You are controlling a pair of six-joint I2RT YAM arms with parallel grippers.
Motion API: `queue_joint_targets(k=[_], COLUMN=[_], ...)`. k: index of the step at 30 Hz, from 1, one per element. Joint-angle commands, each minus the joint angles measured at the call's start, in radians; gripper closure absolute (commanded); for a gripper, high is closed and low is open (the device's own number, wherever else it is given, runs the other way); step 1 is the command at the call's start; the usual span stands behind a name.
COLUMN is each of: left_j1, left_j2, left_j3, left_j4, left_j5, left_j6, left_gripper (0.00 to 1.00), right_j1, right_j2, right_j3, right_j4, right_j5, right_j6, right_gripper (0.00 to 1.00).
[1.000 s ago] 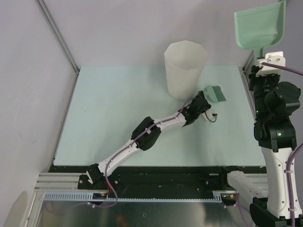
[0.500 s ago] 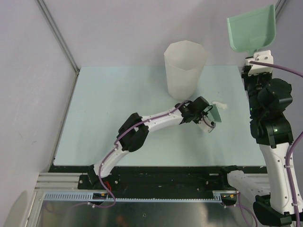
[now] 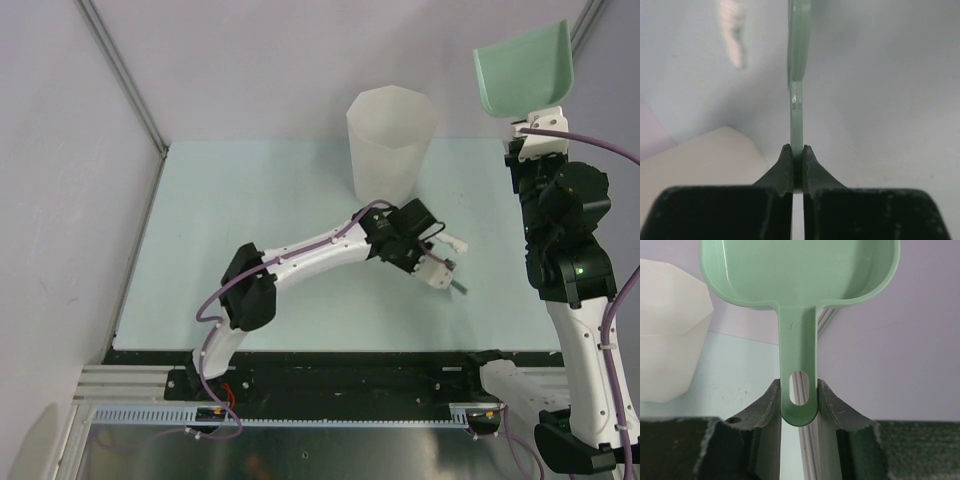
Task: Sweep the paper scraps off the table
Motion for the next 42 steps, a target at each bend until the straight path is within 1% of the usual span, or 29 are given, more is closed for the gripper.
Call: queue_joint_targets(k=[1, 2, 3, 4, 5, 6, 7, 8, 9, 12, 14, 15, 17, 19, 20, 22, 23, 24, 25, 26, 28, 29, 31, 32, 34, 35, 37, 38, 42], left_j1=[-0.010, -0.012, -0.016, -0.021, -0.024, -0.030, -0.033, -0.036, -0.036, -0.035, -0.038, -0.042, -0.051, -0.056, -0.062, -0.065, -0.065, -0.067, -0.068, -0.067, -0.067, -0.067, -0.068, -0.067, -0.065, -0.055, -0.036, -0.009, 0.070], left_j2=[0.078, 0.122, 0.164, 0.239, 0.261, 0.281, 0.286, 0.291, 0.310, 0.384, 0.424, 0.458, 0.481, 0.463, 0.441, 0.357, 0.328, 0.279, 0.256, 0.231, 0.153, 0.125, 0.039, 0.010, -0.060, -0.080, -0.139, -0.160, -0.286], left_j3=[0.365, 0.528, 0.600, 0.653, 0.671, 0.645, 0.610, 0.544, 0.524, 0.521, 0.548, 0.550, 0.545, 0.506, 0.411, 0.299, 0.187, 0.138, 0.087, -0.018, -0.122, -0.225, -0.329, -0.422, -0.508, -0.585, -0.662, -0.734, -0.892], left_j4=[-0.051, -0.042, -0.028, 0.009, 0.041, 0.087, 0.181, 0.217, 0.268, 0.325, 0.349, 0.393, 0.417, 0.418, 0.417, 0.417, 0.417, 0.417, 0.417, 0.418, 0.420, 0.420, 0.428, 0.429, 0.437, 0.438, 0.440, 0.440, 0.440], left_j5=[0.071, 0.044, -0.027, -0.058, -0.088, -0.160, -0.182, -0.204, -0.222, -0.293, -0.342, -0.366, -0.403, -0.397, -0.380, -0.366, -0.360, -0.363, -0.375, -0.391, -0.420, -0.429, -0.446, -0.455, -0.486, -0.495, -0.523, -0.527, -0.530], left_j6=[-0.211, -0.227, -0.233, -0.224, -0.207, -0.167, -0.144, -0.123, -0.086, -0.029, 0.000, 0.038, 0.075, 0.100, 0.109, 0.140, 0.147, 0.164, 0.174, 0.189, 0.209, 0.212, 0.217, 0.214, 0.204, 0.198, 0.183, 0.177, 0.122], left_gripper=[1.00, 1.00, 1.00, 1.00, 1.00, 1.00, 1.00, 1.00, 1.00, 1.00, 1.00, 1.00, 1.00, 1.00, 1.00, 1.00, 1.00, 1.00, 1.00, 1.00, 1.00, 1.00, 1.00, 1.00, 1.00, 1.00, 1.00, 1.00, 1.00], right_j1=[0.001, 0.002, 0.002, 0.002, 0.004, 0.002, 0.004, 0.002, 0.002, 0.001, 0.002, 0.004, 0.005, 0.009, 0.009, 0.010, 0.010, 0.009, 0.010, 0.010, 0.012, 0.012, 0.015, 0.016, 0.022, 0.025, 0.044, 0.051, 0.094], right_j2=[-0.016, -0.016, -0.014, -0.013, -0.013, -0.009, -0.009, -0.006, -0.005, 0.001, 0.007, 0.009, 0.006, 0.001, 0.000, -0.002, -0.003, -0.003, -0.006, -0.003, -0.003, -0.003, -0.003, -0.003, -0.005, -0.006, -0.006, -0.005, 0.006], right_j3=[0.034, 0.034, 0.034, 0.034, 0.034, 0.034, 0.034, 0.034, 0.034, 0.036, 0.034, 0.034, 0.036, 0.036, 0.036, 0.036, 0.036, 0.036, 0.036, 0.036, 0.037, 0.037, 0.039, 0.037, 0.037, 0.039, 0.039, 0.039, 0.040], right_j4=[0.000, -0.001, -0.006, -0.009, -0.011, -0.014, -0.014, -0.014, -0.020, -0.030, -0.038, -0.038, -0.044, -0.046, -0.047, -0.052, -0.052, -0.053, -0.053, -0.053, -0.057, -0.061, -0.066, -0.066, -0.072, -0.078, -0.090, -0.105, -0.147], right_j5=[0.018, 0.018, 0.015, 0.015, 0.013, 0.020, 0.026, 0.032, 0.043, 0.041, 0.037, 0.029, 0.021, 0.029, 0.032, 0.035, 0.035, 0.033, 0.032, 0.030, 0.026, 0.023, 0.023, 0.021, 0.018, 0.017, 0.013, 0.017, 0.027], right_j6=[0.010, 0.005, 0.005, 0.005, 0.005, 0.005, 0.005, 0.008, 0.008, 0.017, 0.022, 0.023, 0.020, 0.014, 0.013, 0.011, 0.011, 0.013, 0.014, 0.017, 0.020, 0.023, 0.026, 0.029, 0.036, 0.037, 0.042, 0.045, 0.057], right_gripper=[1.00, 1.00, 1.00, 1.00, 1.00, 1.00, 1.00, 1.00, 1.00, 1.00, 1.00, 1.00, 1.00, 1.00, 1.00, 1.00, 1.00, 1.00, 1.00, 1.00, 1.00, 1.00, 1.00, 1.00, 1.00, 1.00, 1.00, 1.00, 1.00])
